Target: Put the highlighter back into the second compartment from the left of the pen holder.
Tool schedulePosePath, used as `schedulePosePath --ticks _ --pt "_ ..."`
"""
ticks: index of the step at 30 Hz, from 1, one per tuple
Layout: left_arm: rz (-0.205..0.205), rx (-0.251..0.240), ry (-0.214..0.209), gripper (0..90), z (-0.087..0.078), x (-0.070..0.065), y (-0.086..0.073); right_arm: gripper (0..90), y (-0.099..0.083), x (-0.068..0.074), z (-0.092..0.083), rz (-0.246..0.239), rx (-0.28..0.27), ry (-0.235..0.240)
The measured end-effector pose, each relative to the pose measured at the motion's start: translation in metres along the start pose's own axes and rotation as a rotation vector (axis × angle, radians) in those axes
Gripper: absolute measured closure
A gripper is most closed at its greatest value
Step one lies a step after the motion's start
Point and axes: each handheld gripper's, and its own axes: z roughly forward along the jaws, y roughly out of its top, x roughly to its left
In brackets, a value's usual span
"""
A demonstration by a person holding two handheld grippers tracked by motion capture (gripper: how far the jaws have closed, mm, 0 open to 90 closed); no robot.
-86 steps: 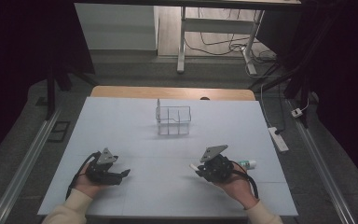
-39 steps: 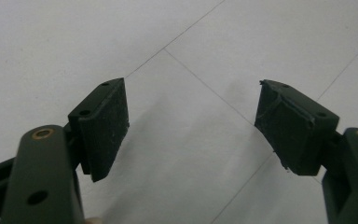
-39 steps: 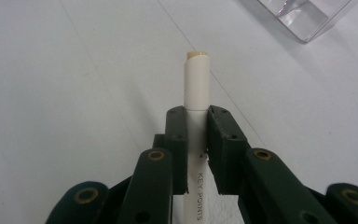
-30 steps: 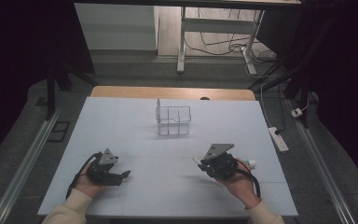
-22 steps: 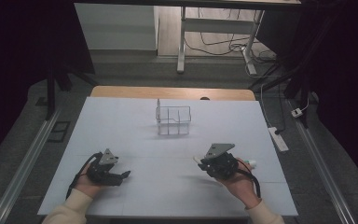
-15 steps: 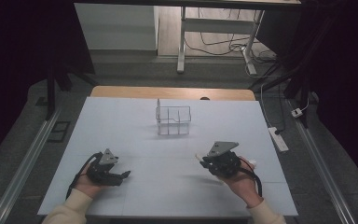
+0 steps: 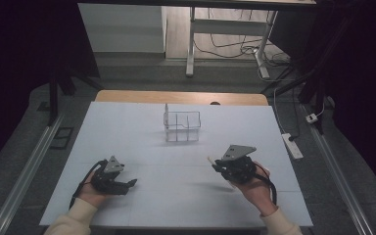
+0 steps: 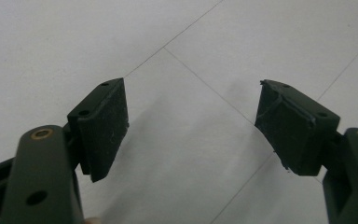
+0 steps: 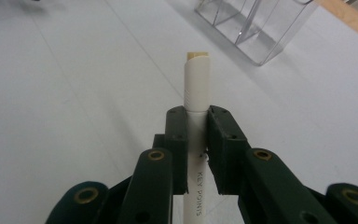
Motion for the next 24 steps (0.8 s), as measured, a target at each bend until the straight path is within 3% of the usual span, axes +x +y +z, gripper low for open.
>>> schedulePosePath --ticks 24 --pt "-0.005 -0.011 -0.001 25.3 -0.002 0.001 0.001 77.5 0.018 -0.014 0.003 0.037 -0.091 -0.027"
